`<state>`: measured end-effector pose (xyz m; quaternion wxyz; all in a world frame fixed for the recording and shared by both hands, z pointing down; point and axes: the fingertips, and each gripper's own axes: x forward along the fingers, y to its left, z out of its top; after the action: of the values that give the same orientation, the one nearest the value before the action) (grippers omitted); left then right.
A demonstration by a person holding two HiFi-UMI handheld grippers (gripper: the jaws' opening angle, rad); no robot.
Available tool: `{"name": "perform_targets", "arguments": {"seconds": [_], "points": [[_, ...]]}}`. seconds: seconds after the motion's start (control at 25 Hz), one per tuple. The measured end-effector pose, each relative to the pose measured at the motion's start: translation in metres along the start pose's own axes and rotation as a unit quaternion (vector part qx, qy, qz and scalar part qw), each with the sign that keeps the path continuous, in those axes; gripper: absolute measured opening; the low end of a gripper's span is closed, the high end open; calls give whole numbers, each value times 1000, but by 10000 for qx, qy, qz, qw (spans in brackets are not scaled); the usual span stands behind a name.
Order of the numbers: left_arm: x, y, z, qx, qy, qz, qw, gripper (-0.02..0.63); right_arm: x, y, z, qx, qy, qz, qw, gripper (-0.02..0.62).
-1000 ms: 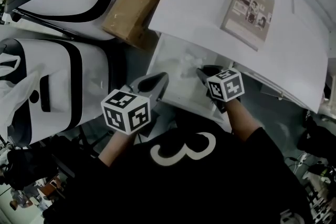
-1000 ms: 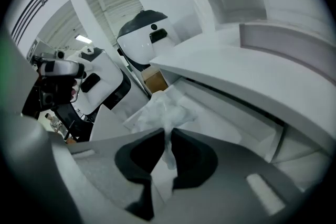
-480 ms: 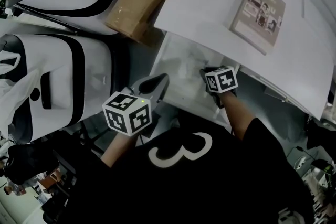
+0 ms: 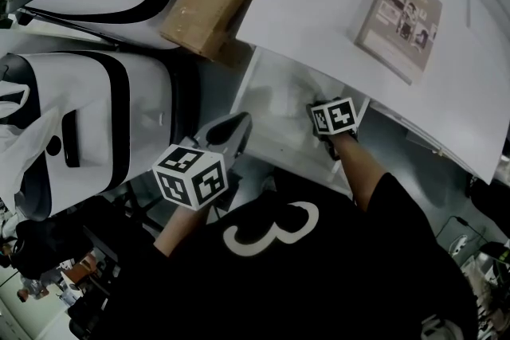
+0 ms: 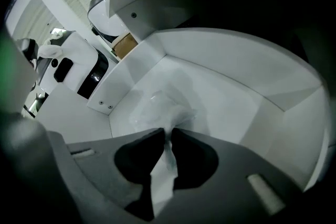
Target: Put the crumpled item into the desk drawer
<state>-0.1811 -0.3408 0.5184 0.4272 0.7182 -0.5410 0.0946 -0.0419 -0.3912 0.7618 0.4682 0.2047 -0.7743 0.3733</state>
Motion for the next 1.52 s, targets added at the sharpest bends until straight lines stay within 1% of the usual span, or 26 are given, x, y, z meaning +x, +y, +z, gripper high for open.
{"name": "perform_targets", "arguments": {"seconds": [0.24, 0.36, 0.44, 0.56, 0.8, 1.0, 1.16, 1.2, 1.28, 1.32, 1.44, 1.52], "points": [[0, 5, 0, -95, -22, 5, 10000, 11, 1, -4, 2, -15, -70, -171, 9998, 73], [0, 5, 1, -84, -33, -6, 10000, 11, 0, -8, 5, -12, -153, -304, 9994, 136], [-1, 5, 0, -79, -30, -10, 10000, 11, -3, -9, 8, 4, -244, -328, 9992, 199], [-4, 4, -1, -95, -42, -35, 9999, 11, -9, -9, 12, -69, -346, -349, 9988, 233], [-13, -4, -1, -51, -105, -139, 9998, 11, -35, 3, 19, -127, -644, -326, 9973, 235], [-26, -10, -1, -17, -197, -234, 9995, 11, -76, 27, 31, -317, -1253, -119, 9915, 233], [-40, -23, -6, 25, -254, -317, 9992, 11, -119, 53, 31, -339, -1737, -24, 9842, 232], [-43, -28, -6, 43, -290, -362, 9989, 11, -131, 59, 32, -366, -1867, 13, 9817, 225], [-46, -39, -3, 150, -381, -460, 9981, 11, -157, 71, 37, -462, -2144, 96, 9756, 176], [-49, -45, -3, 227, -413, -502, 9976, 11, -170, 77, 39, -509, -2274, 137, 9724, 169], [-62, -64, -4, 394, -467, -625, 9962, 11, -209, 100, 35, -645, -2619, 202, 9627, 143], [-73, -76, -5, 469, -514, -715, 9950, 11, -233, 117, 30, -762, -2866, 198, 9548, 102]]}}
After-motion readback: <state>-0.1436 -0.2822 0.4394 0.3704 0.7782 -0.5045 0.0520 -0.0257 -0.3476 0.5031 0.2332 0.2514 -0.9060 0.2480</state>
